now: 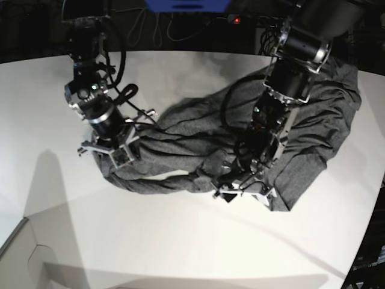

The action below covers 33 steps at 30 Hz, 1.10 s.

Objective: Layout the t-shirt on the table in an organized manner, then fold the t-shirt properly
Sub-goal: 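Grasp the shirt middle with the left gripper beside the right gripper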

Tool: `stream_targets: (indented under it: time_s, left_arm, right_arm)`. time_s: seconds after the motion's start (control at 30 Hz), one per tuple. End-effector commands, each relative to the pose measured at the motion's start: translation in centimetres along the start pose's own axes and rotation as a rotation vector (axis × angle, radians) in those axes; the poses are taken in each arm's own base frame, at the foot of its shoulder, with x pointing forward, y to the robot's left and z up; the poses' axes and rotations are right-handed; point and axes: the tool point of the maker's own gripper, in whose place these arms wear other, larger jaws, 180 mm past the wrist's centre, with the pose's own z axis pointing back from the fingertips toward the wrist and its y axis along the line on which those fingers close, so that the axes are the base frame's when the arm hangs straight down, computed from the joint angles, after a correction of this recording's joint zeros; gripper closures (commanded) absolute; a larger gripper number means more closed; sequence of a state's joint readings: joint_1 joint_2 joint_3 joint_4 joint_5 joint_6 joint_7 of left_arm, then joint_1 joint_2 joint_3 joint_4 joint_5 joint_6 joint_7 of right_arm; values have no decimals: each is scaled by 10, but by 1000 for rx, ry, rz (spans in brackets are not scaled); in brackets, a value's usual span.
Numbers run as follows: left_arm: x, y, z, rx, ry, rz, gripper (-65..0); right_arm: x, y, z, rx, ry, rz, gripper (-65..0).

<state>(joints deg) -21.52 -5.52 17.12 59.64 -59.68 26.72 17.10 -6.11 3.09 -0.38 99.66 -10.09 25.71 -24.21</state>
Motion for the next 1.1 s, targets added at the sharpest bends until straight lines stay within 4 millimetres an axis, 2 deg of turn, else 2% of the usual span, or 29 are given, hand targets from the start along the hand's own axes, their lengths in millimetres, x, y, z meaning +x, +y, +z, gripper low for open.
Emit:
stream_targets:
  time_s: [0.0, 0.13, 0.2, 0.37, 0.87, 0.93, 1.07]
  left_arm:
    - [10, -19, 2, -41, -14, 6, -436]
    - [12, -28, 6, -69, -19, 4, -436]
    - [15, -27, 8, -71, -25, 1, -436]
    - [4, -21, 7, -59, -5, 6, -436]
    - [3, -23, 8, -64, -5, 7, -424]
    - [3, -23, 8, -65, -5, 8, -339]
    - [5, -23, 8, -65, -14, 9, -101]
  right_arm:
    - [13, -7, 1, -14, -43, 3, -107]
    - [14, -8, 1, -17, -45, 4, -106]
    - [14, -8, 1, -17, -45, 4, -106]
    - [14, -8, 1, -16, -44, 3, -106]
    - [12, -7, 0, -13, -39, 2, -106]
    - [12, -7, 0, -13, -39, 2, -106]
    - [12, -7, 0, -13, -39, 2, -106]
